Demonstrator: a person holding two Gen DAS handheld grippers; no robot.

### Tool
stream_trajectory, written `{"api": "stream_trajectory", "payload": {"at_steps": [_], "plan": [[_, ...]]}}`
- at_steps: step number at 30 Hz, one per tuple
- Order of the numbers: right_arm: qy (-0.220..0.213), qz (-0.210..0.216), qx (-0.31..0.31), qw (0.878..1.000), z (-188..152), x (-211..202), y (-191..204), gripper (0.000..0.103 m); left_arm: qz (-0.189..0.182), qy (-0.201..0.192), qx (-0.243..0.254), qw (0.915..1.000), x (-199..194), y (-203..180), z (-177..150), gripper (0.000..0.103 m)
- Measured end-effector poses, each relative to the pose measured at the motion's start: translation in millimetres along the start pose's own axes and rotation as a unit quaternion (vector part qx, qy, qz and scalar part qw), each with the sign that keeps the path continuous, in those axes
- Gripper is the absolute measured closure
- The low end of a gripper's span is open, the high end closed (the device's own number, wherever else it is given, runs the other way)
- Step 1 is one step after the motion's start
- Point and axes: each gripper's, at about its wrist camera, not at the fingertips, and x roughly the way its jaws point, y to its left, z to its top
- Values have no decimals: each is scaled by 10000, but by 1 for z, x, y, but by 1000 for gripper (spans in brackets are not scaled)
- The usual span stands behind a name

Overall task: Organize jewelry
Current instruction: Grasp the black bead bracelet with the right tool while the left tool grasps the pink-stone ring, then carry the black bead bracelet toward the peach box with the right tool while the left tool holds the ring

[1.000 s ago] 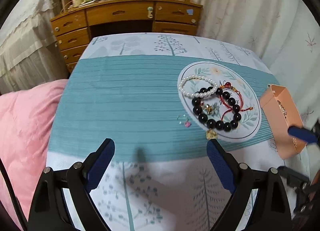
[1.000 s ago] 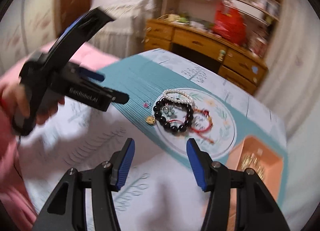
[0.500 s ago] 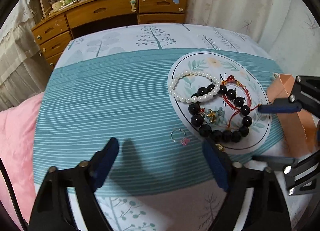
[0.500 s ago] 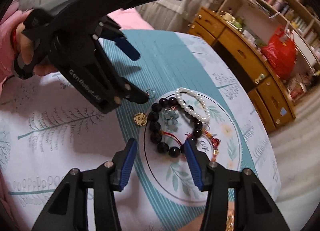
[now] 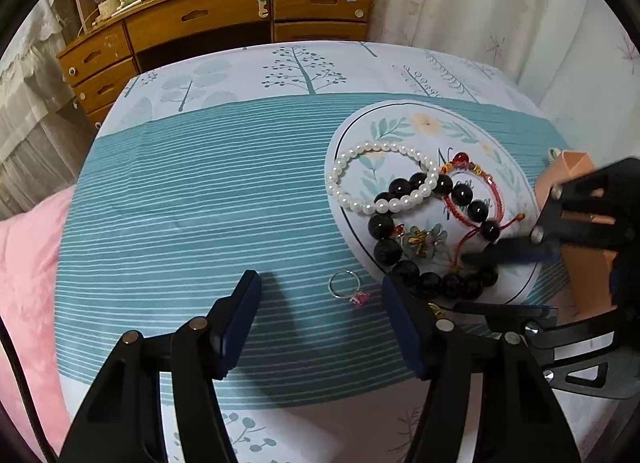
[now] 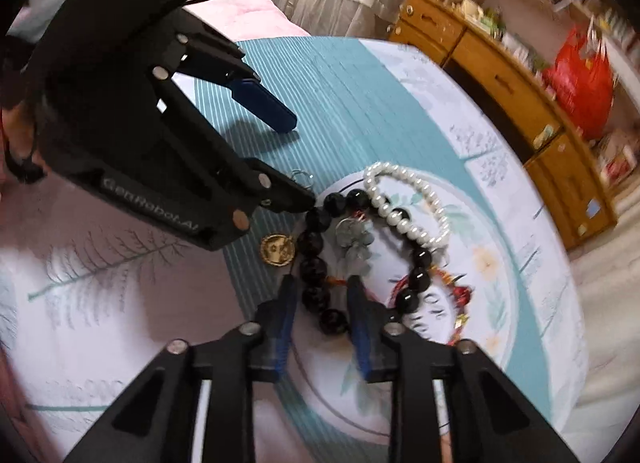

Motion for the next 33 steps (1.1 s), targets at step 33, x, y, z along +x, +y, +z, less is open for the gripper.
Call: {"api": "stream_trajectory", "payload": {"at_steps": [33], "plan": [[-723, 1745, 3124, 9310, -30, -76, -53, 88, -479, 76, -753, 9960, -16, 10, -12, 84]]}}
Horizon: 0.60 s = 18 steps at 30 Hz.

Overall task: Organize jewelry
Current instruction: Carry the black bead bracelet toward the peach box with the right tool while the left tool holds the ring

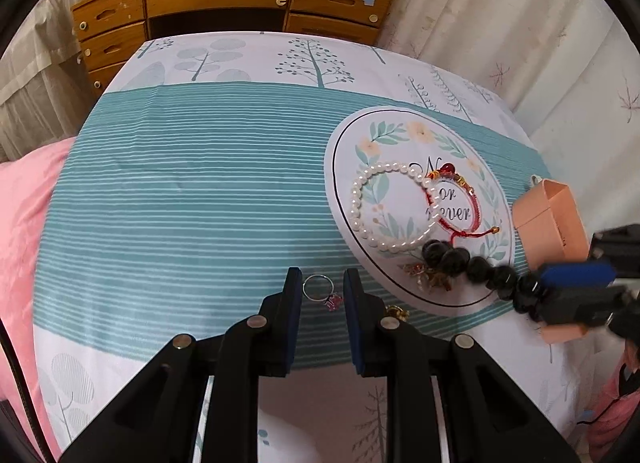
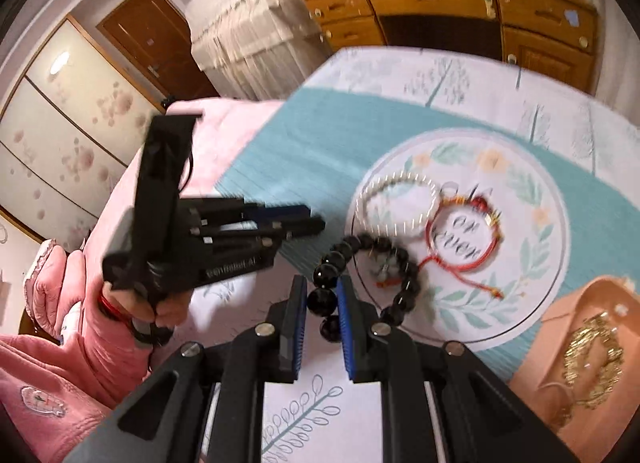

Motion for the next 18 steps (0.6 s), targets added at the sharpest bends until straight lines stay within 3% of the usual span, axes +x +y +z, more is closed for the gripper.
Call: {"api": "stream_trajectory", "payload": {"at_steps": [5, 18], "plan": [[-302, -153, -93, 9994, 8, -23, 4, 88, -16, -242, -23, 9997, -21, -4, -2, 84], [-1094, 13, -162, 9939, 27, -72, 31, 88, -78, -812, 115, 9966, -85, -31, 2, 84]]}}
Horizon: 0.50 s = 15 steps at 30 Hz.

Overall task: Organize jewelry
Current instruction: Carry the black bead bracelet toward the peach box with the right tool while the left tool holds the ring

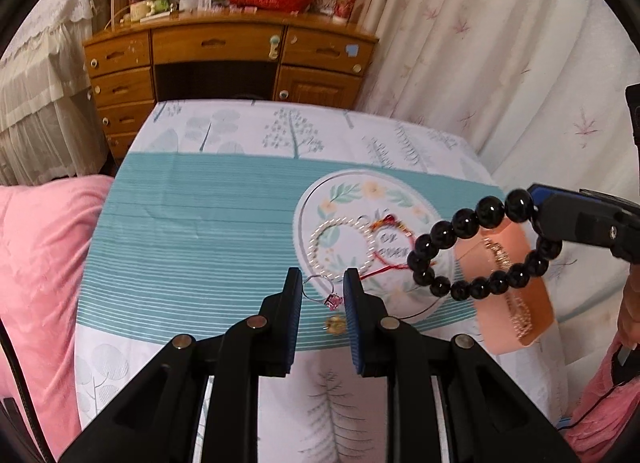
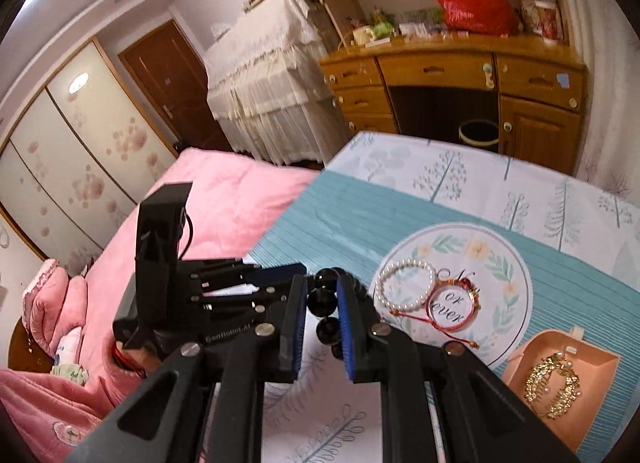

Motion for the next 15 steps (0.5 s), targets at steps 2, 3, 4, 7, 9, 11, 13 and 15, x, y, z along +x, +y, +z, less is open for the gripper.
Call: {"api": "stream_trajectory", "payload": {"at_steps": [2, 3, 4, 7, 9, 11, 13, 15], "plan": [[-167, 75, 50, 9998, -1, -14, 1, 88, -78, -104, 81, 9999, -9, -10, 1, 84], [-214, 86, 77, 9997, -2, -20, 0, 88, -98, -131, 120, 9998, -12, -16, 2, 84], [-282, 42, 117, 9995, -4, -27, -1, 88, -139, -162, 187, 9996, -15, -22, 2, 84], [-499, -120, 254, 9984, -12, -48, -7, 88, -264, -206, 331, 9989, -23, -39, 2, 84], [-650, -190, 371, 9970, -18, -64, -14, 88, -337, -236, 466, 9981, -27, -52, 3, 84], [-785, -305, 472, 9953, -25, -78, -21, 88, -382, -268, 602, 9971, -29, -68, 4, 84], [-911, -420, 573, 9933, -31, -92, -27, 88, -453, -281, 664, 9964, -30, -78, 4, 84], [-1024, -570, 663, 9909, -38, -105, -33, 88, -508, -299, 721, 9957, -31, -90, 5, 84]]}}
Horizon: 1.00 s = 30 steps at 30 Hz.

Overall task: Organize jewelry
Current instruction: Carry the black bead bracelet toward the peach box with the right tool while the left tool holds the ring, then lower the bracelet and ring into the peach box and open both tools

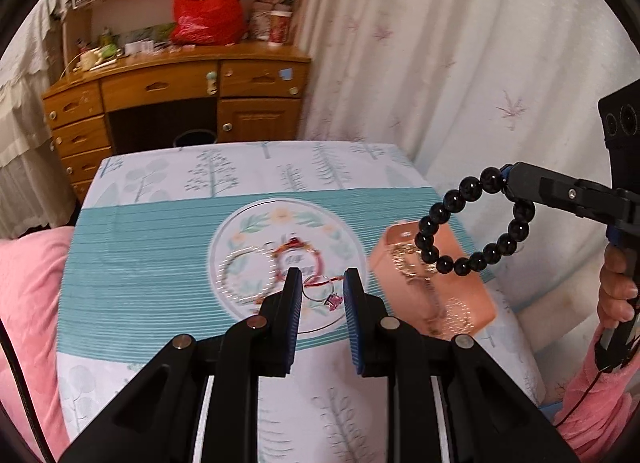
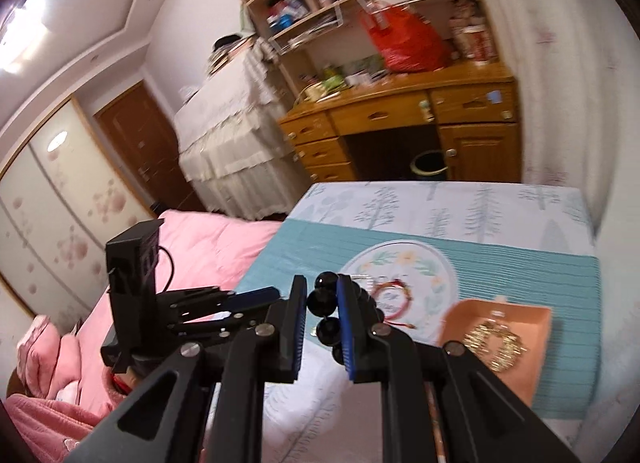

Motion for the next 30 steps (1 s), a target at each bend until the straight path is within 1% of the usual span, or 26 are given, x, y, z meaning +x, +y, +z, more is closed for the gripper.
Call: {"api": "stream_trajectory", "payload": {"at_steps": [5, 11, 13, 16, 17, 19, 21, 23, 26, 30], "plan": [[-128, -380, 155, 9991, -12, -20, -19, 88, -158, -4, 154, 9998, 4, -27, 3, 84], [-278, -744, 364, 9962, -30, -38, -40, 88, -336, 151, 431, 9984, 17, -62, 3, 84], [-306, -800, 460, 9953, -37, -40, -48, 88, -379, 219, 560, 9975, 22, -73, 2, 84], [-357, -773, 737, 9936, -52, -41, -63, 88, -454, 271, 761, 9957, 29, -88, -2, 84], [-344, -787, 794, 9931, -55, -40, -66, 88, -513, 294, 826, 9948, 32, -93, -3, 84], [-186, -923, 867, 9918, -60, -35, -73, 88, -633, 364, 889, 9934, 40, -102, -6, 84], [-162, -1096, 870, 9900, -62, -32, -76, 88, -760, 449, 920, 9918, 50, -110, -10, 84], [-144, -1157, 867, 9894, -63, -30, -78, 88, -839, 512, 960, 9905, 59, -116, -14, 84], [-24, -1209, 863, 9889, -66, -25, -82, 88, -881, 567, 1115, 9882, 73, -127, -20, 84], [137, -1459, 826, 9858, -69, -18, -86, 88, -960, 602, 1190, 9864, 87, -133, -24, 84]]}}
